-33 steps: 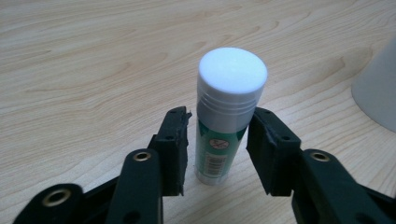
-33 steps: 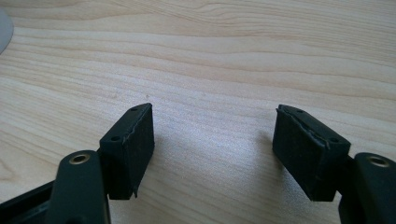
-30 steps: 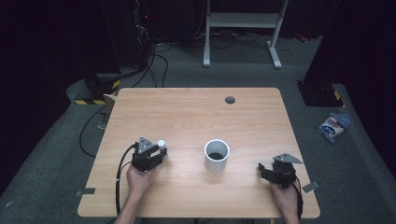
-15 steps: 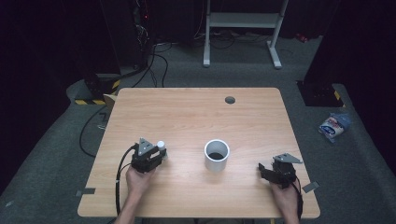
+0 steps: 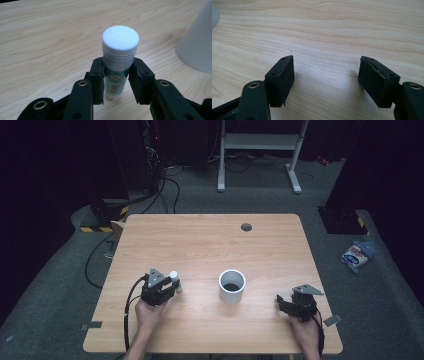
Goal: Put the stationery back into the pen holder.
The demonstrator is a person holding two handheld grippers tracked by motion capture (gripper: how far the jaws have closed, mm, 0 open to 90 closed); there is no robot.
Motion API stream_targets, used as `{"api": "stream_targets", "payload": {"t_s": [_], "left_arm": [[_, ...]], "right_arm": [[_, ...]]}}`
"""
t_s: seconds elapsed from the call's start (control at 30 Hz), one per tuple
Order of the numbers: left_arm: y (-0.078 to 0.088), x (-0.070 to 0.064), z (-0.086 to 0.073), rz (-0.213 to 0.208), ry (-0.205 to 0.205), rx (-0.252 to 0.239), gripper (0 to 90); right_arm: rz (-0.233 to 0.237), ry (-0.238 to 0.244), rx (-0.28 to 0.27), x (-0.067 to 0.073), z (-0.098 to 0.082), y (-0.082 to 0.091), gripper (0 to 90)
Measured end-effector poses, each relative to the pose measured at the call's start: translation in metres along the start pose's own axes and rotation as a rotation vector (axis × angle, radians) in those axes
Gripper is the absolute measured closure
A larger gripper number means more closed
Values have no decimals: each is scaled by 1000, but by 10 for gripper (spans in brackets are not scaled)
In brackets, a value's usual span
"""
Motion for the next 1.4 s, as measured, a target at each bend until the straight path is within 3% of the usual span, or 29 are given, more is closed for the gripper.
{"api": "stream_targets", "payload": {"t_s": [0.47, 0.7, 0.93, 1.4], "left_arm": [[6, -9, 11, -52, 15, -16, 651], [7, -18, 23, -53, -21, -6, 651], [13, -25, 32, -70, -14, -16, 651], [11, -37, 46, -153, -26, -21, 651]], "right_arm": [[0, 0, 0, 0, 0, 0, 290], [0, 1, -1, 0, 0, 0, 289], [-1, 2, -2, -1, 0, 0, 289], [-1, 6, -3, -1, 0, 0, 289]]}}
Point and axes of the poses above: each handheld gripper's, and its own axes: y roughly backward along the jaws, z roughly out of its top, x roughly to its left, the point moved 1 cm from there along -y, roughly forward along the jaws, and after that the axes turned 8 degrees about -x, right-handed, at the moved point
